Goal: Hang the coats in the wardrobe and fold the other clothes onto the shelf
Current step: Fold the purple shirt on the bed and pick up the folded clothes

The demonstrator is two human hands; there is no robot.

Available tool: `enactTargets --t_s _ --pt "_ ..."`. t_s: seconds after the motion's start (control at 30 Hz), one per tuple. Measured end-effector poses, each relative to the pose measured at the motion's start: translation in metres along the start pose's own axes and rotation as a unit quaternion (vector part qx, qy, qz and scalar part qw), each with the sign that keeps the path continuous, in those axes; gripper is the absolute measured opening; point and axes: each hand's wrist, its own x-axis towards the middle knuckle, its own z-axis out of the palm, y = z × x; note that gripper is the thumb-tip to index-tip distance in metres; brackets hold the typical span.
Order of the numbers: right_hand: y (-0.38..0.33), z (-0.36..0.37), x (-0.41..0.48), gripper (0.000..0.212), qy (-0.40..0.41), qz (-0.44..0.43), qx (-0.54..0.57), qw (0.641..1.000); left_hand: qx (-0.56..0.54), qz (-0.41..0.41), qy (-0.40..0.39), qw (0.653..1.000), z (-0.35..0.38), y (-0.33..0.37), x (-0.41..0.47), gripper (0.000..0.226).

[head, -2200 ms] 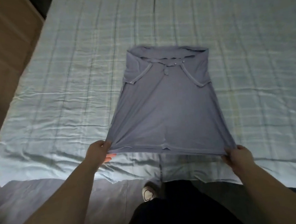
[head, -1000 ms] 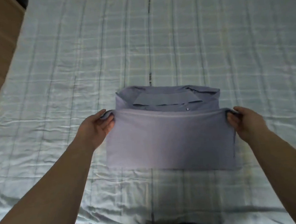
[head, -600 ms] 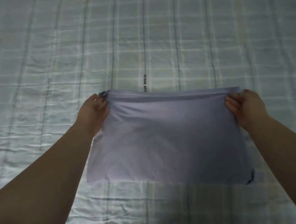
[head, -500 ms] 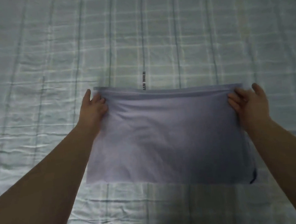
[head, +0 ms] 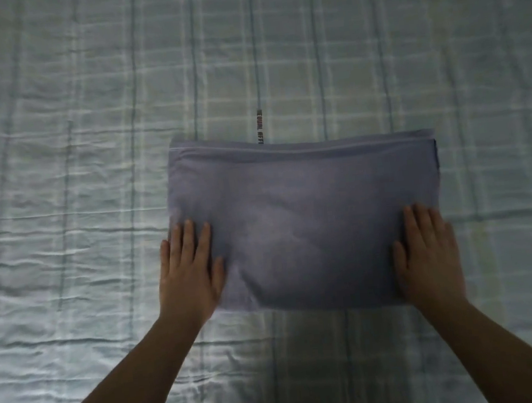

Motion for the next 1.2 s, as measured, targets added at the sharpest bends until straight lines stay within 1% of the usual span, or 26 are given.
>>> enactTargets --t_s 0.1,0.3,0.43,0.5,0.53,0.6,0.67,0.73,0.77,0.83,0.9,0.93,1.0,1.07,1.1,1.13,1.2 --pt "0.010 0.013 -0.006 0.061 -0.023 0.001 -0.002 1.000 0.012 0.017 -0.012 1.000 0.015 -0.008 -0.002 0.065" --pt "0.012 0.018 -0.005 0.063 -0.046 0.014 0.002 0.999 0.009 0.010 -0.018 1.000 0.018 -0.008 0.001 0.067" --pt "0.013 0.008 -0.005 0.064 -0.060 0.026 0.037 0.997 -0.002 -0.007 -0.014 1.000 -0.003 0.002 0.004 0.067" --pt "0.012 -0.001 -0.006 0.060 -0.043 0.046 0.078 0.995 -0.028 0.023 0.003 0.999 -0.018 0.019 0.021 0.064" --pt "0.013 -0.003 -0.009 0.057 -0.027 0.063 0.105 0.992 -0.052 0.062 0.005 0.997 -0.023 0.033 0.034 0.060" --pt "0.013 -0.010 -0.015 0.052 -0.008 0.138 0.166 0.976 -0.116 0.147 -0.003 0.982 -0.031 0.074 0.062 0.052" --pt "0.013 -0.018 -0.021 0.052 -0.018 0.238 0.203 0.950 -0.161 0.185 -0.032 0.969 -0.042 0.130 0.088 0.046" --pt "0.015 -0.022 -0.028 0.053 -0.043 0.317 0.192 0.928 -0.191 0.198 -0.069 0.959 -0.050 0.193 0.116 0.043" --pt "0.018 -0.022 -0.030 0.053 -0.062 0.339 0.184 0.920 -0.203 0.202 -0.082 0.955 -0.051 0.224 0.129 0.042" --pt "0.025 -0.018 -0.032 0.046 -0.083 0.345 0.208 0.912 -0.194 0.209 -0.094 0.954 -0.047 0.283 0.151 0.044" --pt "0.036 -0.016 -0.032 0.033 -0.115 0.369 0.230 0.893 -0.202 0.229 -0.069 0.950 -0.041 0.334 0.166 0.045" --pt "0.042 -0.016 -0.031 0.029 -0.146 0.395 0.231 0.877 -0.205 0.227 -0.063 0.950 -0.043 0.355 0.169 0.045" --pt "0.051 -0.017 -0.031 0.027 -0.200 0.419 0.233 0.855 -0.163 0.161 -0.104 0.968 -0.049 0.389 0.176 0.056" --pt "0.060 -0.017 -0.032 0.026 -0.223 0.406 0.247 0.851 -0.086 0.092 -0.137 0.983 -0.046 0.411 0.185 0.073" --pt "0.064 -0.017 -0.032 0.027 -0.235 0.398 0.245 0.852 -0.073 0.076 -0.144 0.984 -0.043 0.418 0.190 0.078" --pt "0.066 -0.017 -0.030 0.029 -0.244 0.389 0.240 0.855 -0.077 0.063 -0.150 0.984 -0.039 0.422 0.195 0.078" --pt "0.069 -0.018 -0.028 0.032 -0.262 0.379 0.237 0.855 -0.073 0.059 -0.145 0.985 -0.033 0.426 0.201 0.070"
